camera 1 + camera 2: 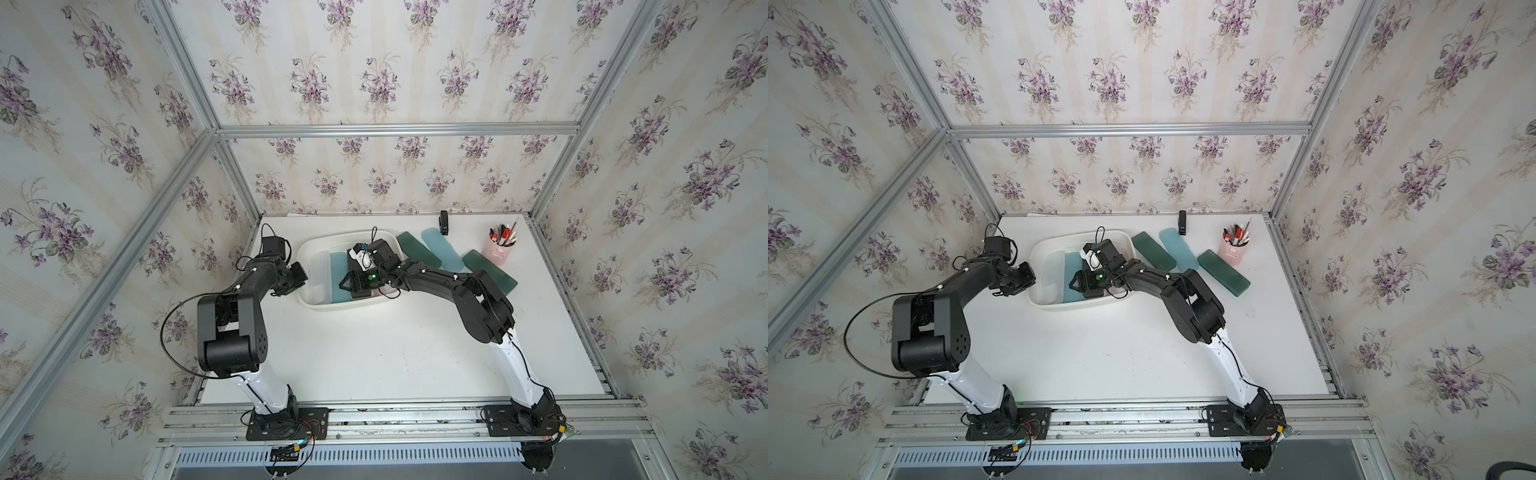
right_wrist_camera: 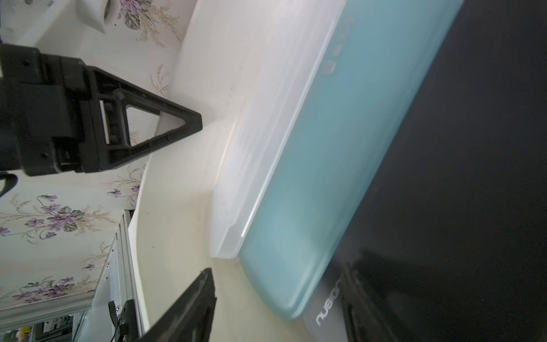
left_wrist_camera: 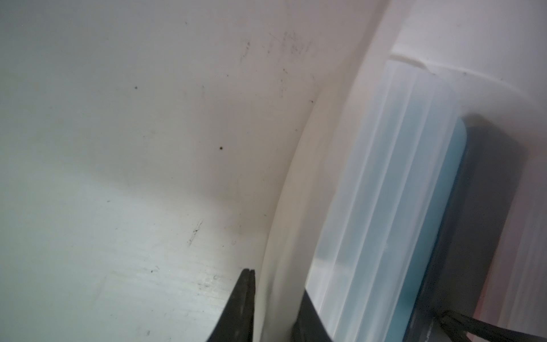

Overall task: Put the pencil case into the storage box
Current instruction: Adjust the pencil case in the storage box.

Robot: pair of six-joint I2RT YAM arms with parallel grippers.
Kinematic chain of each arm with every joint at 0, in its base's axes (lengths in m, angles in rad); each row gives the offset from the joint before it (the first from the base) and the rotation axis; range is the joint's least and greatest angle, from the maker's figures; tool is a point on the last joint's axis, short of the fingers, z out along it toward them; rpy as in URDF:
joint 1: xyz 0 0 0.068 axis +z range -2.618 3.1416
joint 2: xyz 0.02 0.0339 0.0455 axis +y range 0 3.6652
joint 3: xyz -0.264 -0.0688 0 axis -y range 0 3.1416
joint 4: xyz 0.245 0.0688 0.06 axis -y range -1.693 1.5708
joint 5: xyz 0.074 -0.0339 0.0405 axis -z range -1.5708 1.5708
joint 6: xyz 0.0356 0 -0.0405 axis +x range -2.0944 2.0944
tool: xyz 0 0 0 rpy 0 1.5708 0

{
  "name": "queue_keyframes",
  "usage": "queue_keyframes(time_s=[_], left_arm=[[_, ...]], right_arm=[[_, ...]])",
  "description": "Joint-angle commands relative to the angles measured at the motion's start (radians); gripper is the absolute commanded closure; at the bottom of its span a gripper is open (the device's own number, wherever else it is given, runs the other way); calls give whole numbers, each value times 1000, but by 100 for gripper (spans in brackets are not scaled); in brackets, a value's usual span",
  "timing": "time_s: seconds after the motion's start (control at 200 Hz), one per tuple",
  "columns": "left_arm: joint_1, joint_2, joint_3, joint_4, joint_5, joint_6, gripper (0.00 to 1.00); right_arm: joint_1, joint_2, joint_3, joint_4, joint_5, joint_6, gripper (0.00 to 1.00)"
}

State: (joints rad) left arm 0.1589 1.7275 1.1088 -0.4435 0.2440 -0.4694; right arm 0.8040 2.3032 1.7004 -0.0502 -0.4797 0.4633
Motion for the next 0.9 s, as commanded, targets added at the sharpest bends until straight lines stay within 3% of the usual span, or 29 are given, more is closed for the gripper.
queue_keyframes(time_s=[0.0,0.13,0.27,0.559,0.894], left_arm=[[-9,-13,-22,3,10,-28,83],[-51,-36,-32,-15,-8,-28,84],[-102,-33,-35,-18,-28,-26,84],[-193,-7,11,-50,-66,46,84],[-200,-17,-8,-33,-54,92,85]], right_arm=[[-2,-44,-86,22,41,-8,30],[-5,-99,-182,64,45,4,29],[-2,-125,-183,60,46,-4,29],[-2,-43,48,-78,47,-58,29],[-28,102,222,-157,16,-90,29]])
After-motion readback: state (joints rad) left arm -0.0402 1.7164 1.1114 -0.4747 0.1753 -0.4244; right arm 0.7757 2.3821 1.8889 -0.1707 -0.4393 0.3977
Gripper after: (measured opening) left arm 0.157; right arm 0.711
